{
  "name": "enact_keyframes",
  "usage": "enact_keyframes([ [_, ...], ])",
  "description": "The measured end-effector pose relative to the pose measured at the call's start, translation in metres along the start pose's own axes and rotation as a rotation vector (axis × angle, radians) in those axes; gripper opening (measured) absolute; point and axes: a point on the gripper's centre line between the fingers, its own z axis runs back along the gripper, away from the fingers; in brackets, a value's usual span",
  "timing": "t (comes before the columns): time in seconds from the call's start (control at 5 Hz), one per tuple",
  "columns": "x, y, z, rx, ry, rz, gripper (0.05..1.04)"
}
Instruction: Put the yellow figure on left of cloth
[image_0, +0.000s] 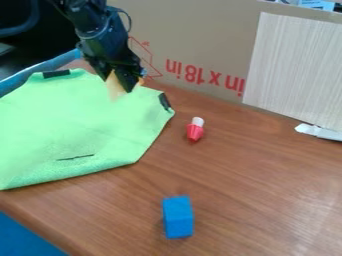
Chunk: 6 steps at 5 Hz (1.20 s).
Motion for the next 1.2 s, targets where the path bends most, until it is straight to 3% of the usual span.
enact_keyframes([
  [0.4,-0.034,0.040,0.008,0.092,0.010,-0.072,0.469],
  [0.8,-0.068,0.075,0.020,0.174,0.100,-0.085,0.469],
  [1.2,-0.084,0.085,0.021,0.243,0.174,-0.127,0.469],
])
